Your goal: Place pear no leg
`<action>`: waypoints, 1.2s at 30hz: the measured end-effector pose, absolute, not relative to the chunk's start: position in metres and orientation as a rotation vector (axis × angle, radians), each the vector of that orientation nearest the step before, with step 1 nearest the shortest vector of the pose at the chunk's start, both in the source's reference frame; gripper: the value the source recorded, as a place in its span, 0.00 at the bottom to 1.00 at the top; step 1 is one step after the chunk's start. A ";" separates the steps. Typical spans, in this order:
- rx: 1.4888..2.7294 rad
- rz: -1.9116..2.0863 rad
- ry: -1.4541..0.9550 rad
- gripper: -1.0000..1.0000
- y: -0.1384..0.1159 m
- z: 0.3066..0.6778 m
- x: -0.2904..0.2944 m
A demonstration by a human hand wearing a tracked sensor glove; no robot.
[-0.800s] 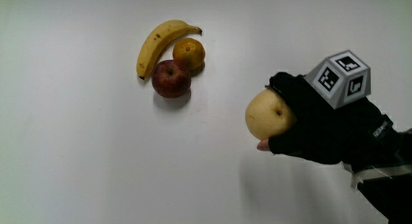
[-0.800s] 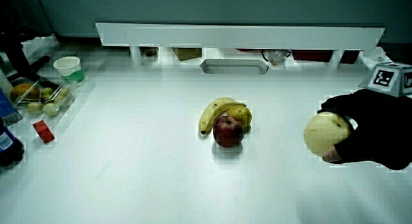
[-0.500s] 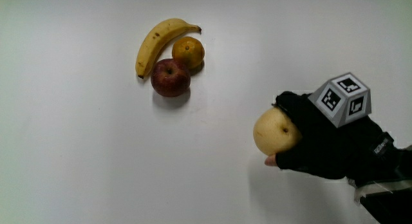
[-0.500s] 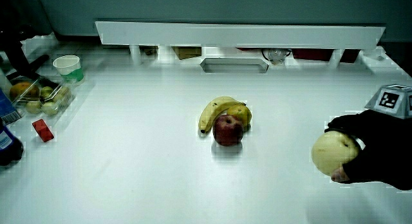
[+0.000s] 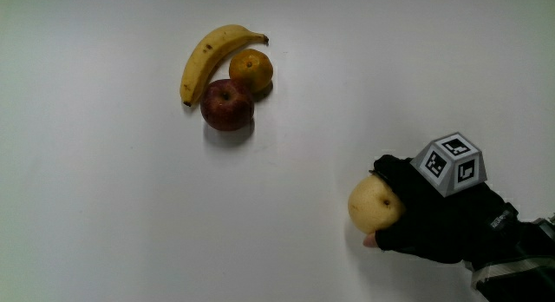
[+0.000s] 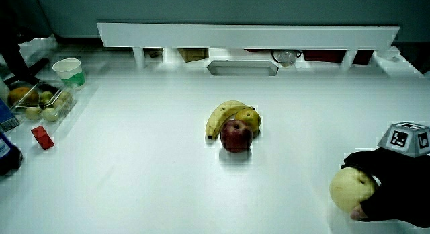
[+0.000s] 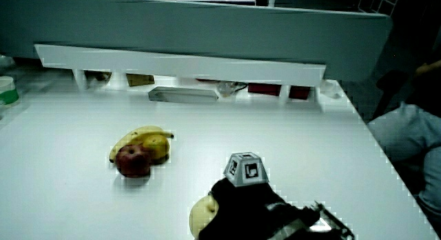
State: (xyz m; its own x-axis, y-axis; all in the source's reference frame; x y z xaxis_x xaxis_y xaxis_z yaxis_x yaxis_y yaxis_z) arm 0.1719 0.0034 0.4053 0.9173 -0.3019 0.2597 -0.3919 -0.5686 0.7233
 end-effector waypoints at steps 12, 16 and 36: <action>2.182 0.167 -0.446 0.48 0.009 0.419 0.184; 2.145 0.189 -0.440 0.38 0.011 0.419 0.187; 2.236 0.063 -0.388 0.00 -0.032 0.387 0.188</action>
